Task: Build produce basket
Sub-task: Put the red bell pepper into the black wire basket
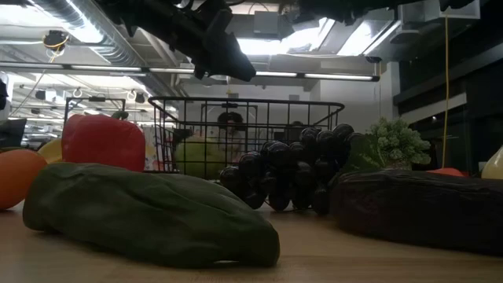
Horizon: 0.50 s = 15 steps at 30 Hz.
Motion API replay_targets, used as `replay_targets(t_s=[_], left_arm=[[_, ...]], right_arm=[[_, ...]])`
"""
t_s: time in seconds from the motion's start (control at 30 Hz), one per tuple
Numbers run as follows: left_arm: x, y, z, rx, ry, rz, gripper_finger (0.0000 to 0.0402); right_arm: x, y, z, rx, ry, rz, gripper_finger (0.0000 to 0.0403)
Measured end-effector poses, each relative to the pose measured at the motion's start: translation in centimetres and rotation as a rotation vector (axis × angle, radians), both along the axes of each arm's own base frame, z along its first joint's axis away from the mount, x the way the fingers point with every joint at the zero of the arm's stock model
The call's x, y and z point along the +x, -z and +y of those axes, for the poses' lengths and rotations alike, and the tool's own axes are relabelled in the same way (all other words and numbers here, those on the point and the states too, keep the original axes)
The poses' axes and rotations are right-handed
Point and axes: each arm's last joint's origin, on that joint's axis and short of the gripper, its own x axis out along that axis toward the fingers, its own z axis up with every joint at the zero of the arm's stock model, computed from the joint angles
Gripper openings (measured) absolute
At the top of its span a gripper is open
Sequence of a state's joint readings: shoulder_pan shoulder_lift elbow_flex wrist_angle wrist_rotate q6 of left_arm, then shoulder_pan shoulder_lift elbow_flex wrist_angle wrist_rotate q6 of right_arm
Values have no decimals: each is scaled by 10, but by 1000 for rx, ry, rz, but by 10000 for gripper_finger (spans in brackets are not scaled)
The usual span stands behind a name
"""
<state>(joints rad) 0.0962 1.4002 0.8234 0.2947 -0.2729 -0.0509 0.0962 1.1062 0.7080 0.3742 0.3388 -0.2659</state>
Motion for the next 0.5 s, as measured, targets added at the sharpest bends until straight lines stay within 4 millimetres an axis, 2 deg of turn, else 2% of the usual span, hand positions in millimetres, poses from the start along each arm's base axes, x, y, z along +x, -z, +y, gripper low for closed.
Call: replay_targets(t_s=[0.3, 0.5], left_arm=[[-9, -16, -16, 3, 53, -42, 117], [-17, -27, -35, 3, 118, -65, 117]], right_arm=[[-25, -11, 26, 160, -130, -7, 134], [-49, -7, 45, 392, -409, 149, 134]])
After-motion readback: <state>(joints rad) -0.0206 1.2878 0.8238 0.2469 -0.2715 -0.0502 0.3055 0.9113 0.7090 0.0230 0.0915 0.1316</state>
